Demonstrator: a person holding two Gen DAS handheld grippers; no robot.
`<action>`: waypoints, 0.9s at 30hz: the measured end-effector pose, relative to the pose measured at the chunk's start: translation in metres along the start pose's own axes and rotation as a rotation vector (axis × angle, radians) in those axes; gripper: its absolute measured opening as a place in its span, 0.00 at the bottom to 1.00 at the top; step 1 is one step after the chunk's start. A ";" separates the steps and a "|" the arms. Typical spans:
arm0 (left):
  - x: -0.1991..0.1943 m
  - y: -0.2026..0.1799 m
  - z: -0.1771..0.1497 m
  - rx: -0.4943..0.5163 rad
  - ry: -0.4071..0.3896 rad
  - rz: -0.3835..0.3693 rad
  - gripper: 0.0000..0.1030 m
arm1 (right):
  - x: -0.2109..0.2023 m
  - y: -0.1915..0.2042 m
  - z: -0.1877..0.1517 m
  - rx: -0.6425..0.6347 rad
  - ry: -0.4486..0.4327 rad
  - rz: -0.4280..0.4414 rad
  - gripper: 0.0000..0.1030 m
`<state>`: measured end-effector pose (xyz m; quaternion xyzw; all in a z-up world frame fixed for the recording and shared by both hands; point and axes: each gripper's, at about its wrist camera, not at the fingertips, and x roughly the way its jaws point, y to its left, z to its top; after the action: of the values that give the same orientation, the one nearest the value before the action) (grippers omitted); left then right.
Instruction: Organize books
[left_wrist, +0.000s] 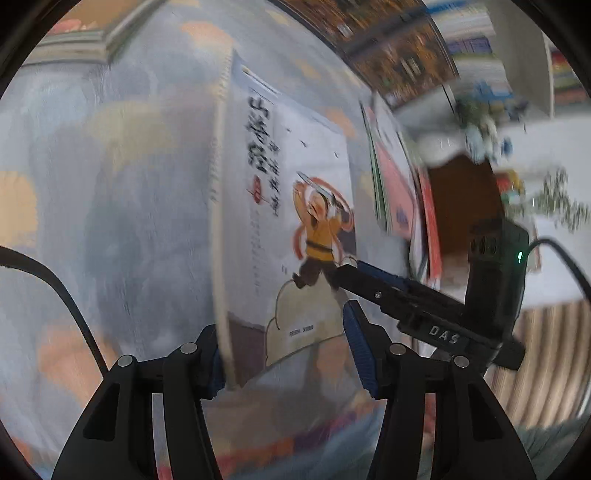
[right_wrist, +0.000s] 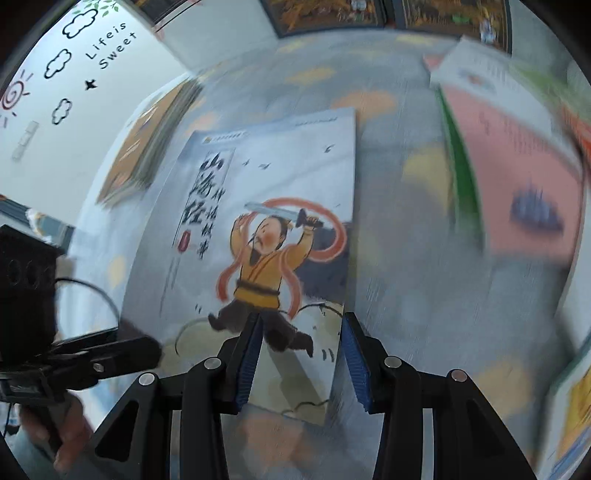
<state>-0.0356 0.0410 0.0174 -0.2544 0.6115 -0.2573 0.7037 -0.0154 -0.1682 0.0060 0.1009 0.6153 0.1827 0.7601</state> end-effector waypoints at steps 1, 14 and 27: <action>0.000 -0.002 -0.010 0.008 0.012 0.019 0.50 | -0.001 0.001 -0.009 -0.004 0.005 0.006 0.42; -0.019 0.008 -0.043 -0.105 -0.110 -0.069 0.14 | -0.011 -0.014 -0.045 0.107 -0.001 0.066 0.42; -0.009 0.003 -0.026 -0.242 -0.157 -0.255 0.12 | -0.016 -0.048 -0.052 0.305 0.034 0.260 0.55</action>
<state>-0.0621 0.0483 0.0186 -0.4317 0.5439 -0.2484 0.6753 -0.0616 -0.2221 -0.0096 0.2905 0.6306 0.1858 0.6953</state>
